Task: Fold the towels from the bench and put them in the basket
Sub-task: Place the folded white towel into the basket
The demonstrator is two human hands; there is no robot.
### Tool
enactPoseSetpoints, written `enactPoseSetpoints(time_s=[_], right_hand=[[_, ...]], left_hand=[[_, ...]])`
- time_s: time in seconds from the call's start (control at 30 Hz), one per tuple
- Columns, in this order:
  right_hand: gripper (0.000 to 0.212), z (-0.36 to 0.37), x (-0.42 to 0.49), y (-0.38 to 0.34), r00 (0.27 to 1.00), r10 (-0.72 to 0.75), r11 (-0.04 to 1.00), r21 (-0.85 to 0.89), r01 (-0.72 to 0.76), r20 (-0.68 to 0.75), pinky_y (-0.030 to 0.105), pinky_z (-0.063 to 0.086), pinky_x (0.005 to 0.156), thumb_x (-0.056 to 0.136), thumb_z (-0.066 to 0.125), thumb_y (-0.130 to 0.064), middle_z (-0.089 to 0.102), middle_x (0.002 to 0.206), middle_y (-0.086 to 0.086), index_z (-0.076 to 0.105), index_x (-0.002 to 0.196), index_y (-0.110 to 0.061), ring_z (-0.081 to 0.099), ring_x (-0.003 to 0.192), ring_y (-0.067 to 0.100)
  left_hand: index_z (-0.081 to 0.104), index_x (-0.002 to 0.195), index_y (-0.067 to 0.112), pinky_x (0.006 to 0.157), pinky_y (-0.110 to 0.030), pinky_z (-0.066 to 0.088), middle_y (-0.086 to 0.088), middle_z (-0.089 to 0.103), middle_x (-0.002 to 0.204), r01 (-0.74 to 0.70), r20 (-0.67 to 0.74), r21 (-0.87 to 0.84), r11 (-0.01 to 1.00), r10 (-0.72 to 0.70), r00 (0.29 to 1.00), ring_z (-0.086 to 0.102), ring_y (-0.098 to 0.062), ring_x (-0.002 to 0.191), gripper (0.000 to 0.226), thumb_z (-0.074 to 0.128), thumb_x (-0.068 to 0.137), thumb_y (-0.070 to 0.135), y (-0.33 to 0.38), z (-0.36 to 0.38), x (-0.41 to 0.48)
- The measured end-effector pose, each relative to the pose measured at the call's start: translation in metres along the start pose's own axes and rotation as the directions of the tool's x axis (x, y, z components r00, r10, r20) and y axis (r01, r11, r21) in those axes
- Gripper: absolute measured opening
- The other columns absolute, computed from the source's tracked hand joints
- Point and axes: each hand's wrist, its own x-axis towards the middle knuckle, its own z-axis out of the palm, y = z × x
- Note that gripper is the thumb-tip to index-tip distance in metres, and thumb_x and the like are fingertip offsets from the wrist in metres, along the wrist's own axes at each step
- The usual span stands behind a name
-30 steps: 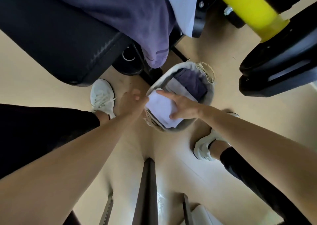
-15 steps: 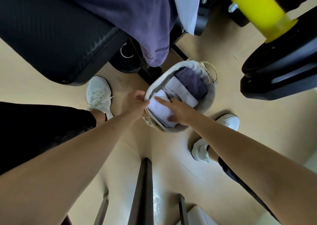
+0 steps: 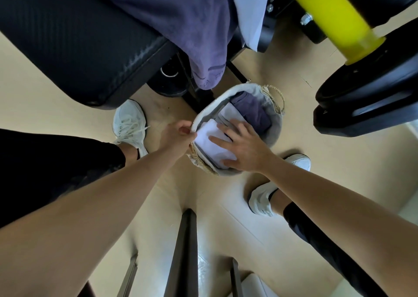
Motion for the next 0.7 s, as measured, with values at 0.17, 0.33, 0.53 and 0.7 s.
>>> enactPoseSetpoints(time_s=[0.17,0.33,0.53,0.7], right_hand=[[0.082,0.02,0.017,0.0,0.951,0.063,0.998,-0.013,-0.062,0.302,0.074,0.02,0.108,0.083,0.05,-0.072,0.001,0.169,0.0,0.014,0.153,-0.049,0.004,0.149,0.051],[0.084,0.034,0.021,0.0,0.941,0.137,0.99,-0.072,-0.12,0.311,0.075,0.008,0.112,0.086,0.041,-0.077,-0.023,0.165,-0.007,-0.011,0.149,-0.057,-0.017,0.149,0.047],[0.085,0.026,0.025,-0.012,0.914,0.173,0.985,-0.084,-0.152,0.368,0.075,0.005,0.111,0.087,0.04,-0.074,-0.027,0.164,-0.003,-0.014,0.149,-0.054,-0.019,0.147,0.05],[0.073,-0.021,0.006,-0.011,0.928,0.105,0.985,0.089,-0.145,0.359,0.064,0.02,0.115,0.093,0.054,-0.053,0.004,0.168,0.003,0.018,0.156,-0.041,0.007,0.15,0.044]], left_hand=[[0.074,0.089,0.032,0.08,-0.053,0.064,0.001,0.073,0.086,0.005,-0.021,-0.018,1.0,-0.006,1.0,0.074,-0.029,0.09,0.019,0.077,0.085,0.014,0.0,0.002,0.003],[0.072,0.078,0.038,0.082,-0.053,0.063,0.005,0.074,0.082,-0.024,-0.043,0.039,0.999,0.026,0.999,0.074,-0.026,0.087,0.02,0.077,0.083,0.019,-0.003,0.005,0.006],[0.073,0.089,0.031,0.084,-0.052,0.062,0.001,0.075,0.087,-0.017,-0.057,0.093,0.996,0.023,0.998,0.073,-0.029,0.088,0.013,0.075,0.087,0.019,-0.006,0.002,0.003],[0.073,0.104,0.02,0.087,-0.051,0.061,-0.007,0.075,0.094,-0.011,0.003,0.101,0.995,0.011,1.0,0.071,-0.038,0.096,0.02,0.068,0.087,0.011,0.002,0.001,-0.002]])
